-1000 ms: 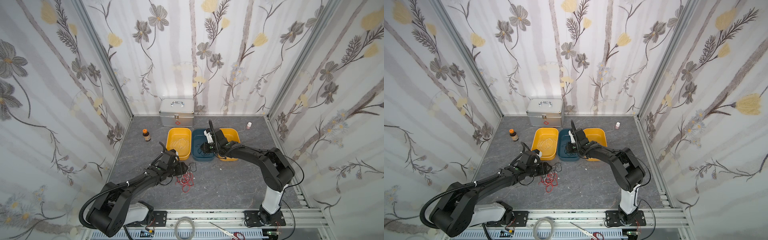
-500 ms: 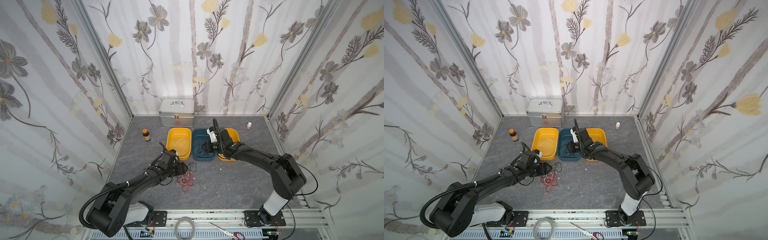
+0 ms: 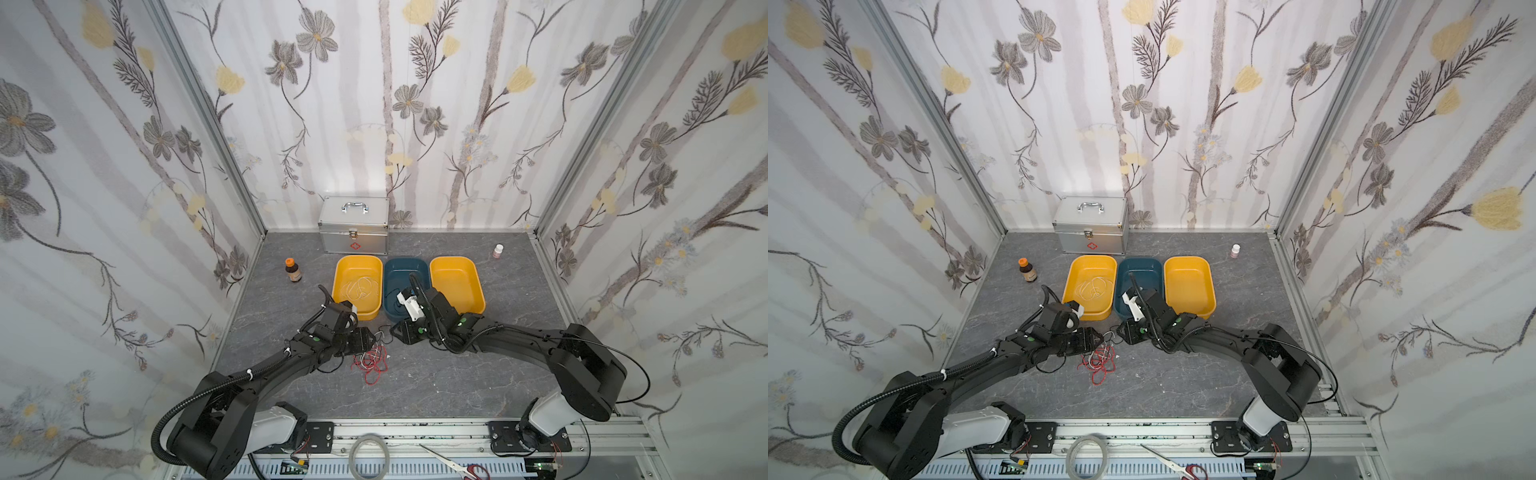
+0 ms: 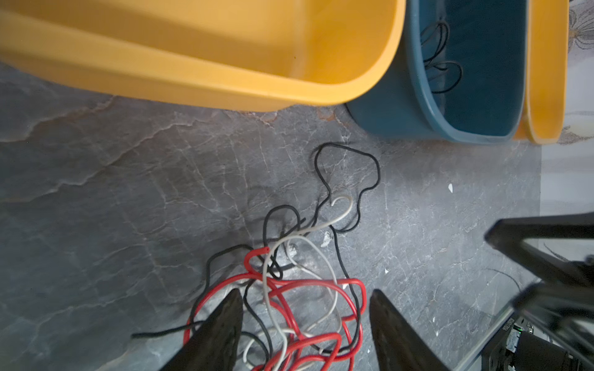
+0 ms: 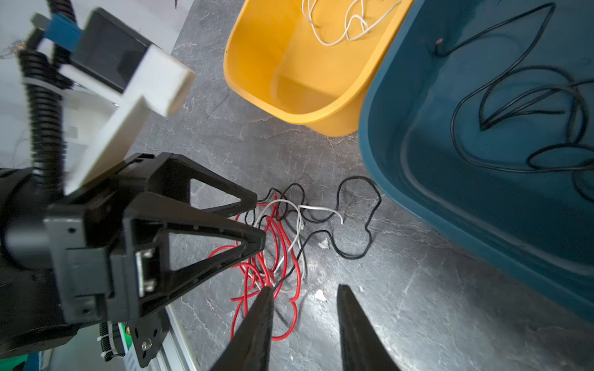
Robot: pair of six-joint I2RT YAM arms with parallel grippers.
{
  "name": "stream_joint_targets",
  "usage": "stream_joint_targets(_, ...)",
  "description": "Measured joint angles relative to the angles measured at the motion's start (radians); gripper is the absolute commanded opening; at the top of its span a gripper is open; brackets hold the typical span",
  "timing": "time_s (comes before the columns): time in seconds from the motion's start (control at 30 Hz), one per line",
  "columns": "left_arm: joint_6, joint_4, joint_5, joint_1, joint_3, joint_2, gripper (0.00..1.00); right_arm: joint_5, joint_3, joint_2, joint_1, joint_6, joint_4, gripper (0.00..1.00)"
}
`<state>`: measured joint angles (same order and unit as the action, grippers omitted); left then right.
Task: Untangle and sort cables by color
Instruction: Untie the cable.
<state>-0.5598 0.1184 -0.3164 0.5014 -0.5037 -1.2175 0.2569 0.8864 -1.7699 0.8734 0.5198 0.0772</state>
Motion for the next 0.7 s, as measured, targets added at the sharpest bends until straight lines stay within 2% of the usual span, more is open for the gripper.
stream_joint_targets(0.13, -0.018, 0.052, 0.033, 0.007, 0.008, 0.016, 0.60, 0.016, 0.014, -0.075, 0.035, 0.023, 0.039, 0.40)
stream_joint_targets(0.3, -0.058, 0.100, 0.082, 0.007, 0.024, 0.046, 0.62, 0.042, 0.038, -0.150, 0.056, 0.049, 0.076, 0.45)
stream_joint_targets(0.53, -0.109, 0.155, 0.146, 0.000, 0.022, 0.096, 0.64, 0.056, 0.044, -0.190, 0.071, 0.064, 0.089, 0.51)
stream_joint_targets(0.7, -0.140, 0.189, 0.167, -0.011, 0.023, 0.113, 0.64, 0.056, 0.044, -0.195, 0.074, 0.068, 0.090, 0.51)
